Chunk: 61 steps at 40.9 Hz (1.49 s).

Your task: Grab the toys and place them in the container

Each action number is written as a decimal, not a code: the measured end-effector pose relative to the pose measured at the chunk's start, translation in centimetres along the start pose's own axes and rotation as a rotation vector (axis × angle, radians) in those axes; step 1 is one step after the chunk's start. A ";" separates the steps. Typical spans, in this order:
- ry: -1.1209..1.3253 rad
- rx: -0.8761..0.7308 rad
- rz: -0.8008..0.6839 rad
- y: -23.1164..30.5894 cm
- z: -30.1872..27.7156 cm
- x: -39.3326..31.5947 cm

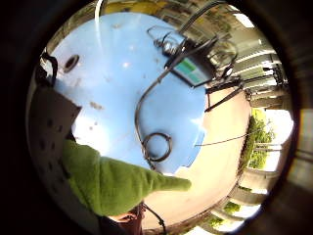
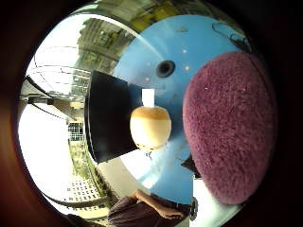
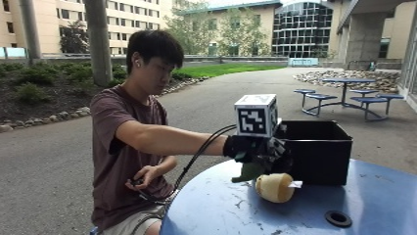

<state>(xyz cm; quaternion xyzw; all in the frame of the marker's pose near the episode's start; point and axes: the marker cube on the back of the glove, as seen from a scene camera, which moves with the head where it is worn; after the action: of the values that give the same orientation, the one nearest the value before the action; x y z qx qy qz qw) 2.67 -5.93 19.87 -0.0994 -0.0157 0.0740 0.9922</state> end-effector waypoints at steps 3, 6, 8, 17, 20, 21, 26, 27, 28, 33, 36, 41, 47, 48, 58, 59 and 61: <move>0.042 0.048 -0.023 -0.9 -4.8 -2.1; 0.092 0.083 -0.044 -1.7 -8.6 -4.2; 0.108 0.101 -0.064 -2.0 -10.6 -5.9; 0.090 0.161 -0.187 -3.3 -15.9 -17.0; 0.096 0.145 -0.217 -3.6 -15.0 -21.4; 0.103 0.141 -0.201 -3.8 -14.5 -23.0; 0.013 0.111 -0.243 -3.8 -12.0 -30.0; -0.027 0.110 -0.197 -4.1 -11.8 -30.6; -0.064 0.110 -0.135 -4.5 -11.7 -30.9; 0.116 0.096 -0.342 -3.8 -8.9 -33.7; 0.184 0.103 -0.352 -3.7 -7.6 -35.5; 0.236 0.045 -0.352 -3.4 -6.2 -36.8; 0.156 -0.067 -0.495 -2.1 -4.5 -39.4; 0.143 -0.067 -0.504 -2.0 -4.3 -40.0; 0.129 -0.126 -0.500 -2.3 -4.7 -38.2; 0.136 -0.130 -0.489 -2.4 -4.9 -37.4; 0.184 -0.139 -0.478 -2.9 -5.7 -34.2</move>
<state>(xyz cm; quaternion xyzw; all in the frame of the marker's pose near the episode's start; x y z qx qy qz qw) -30.49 -15.00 14.32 -0.1669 0.0464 -0.1730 0.9696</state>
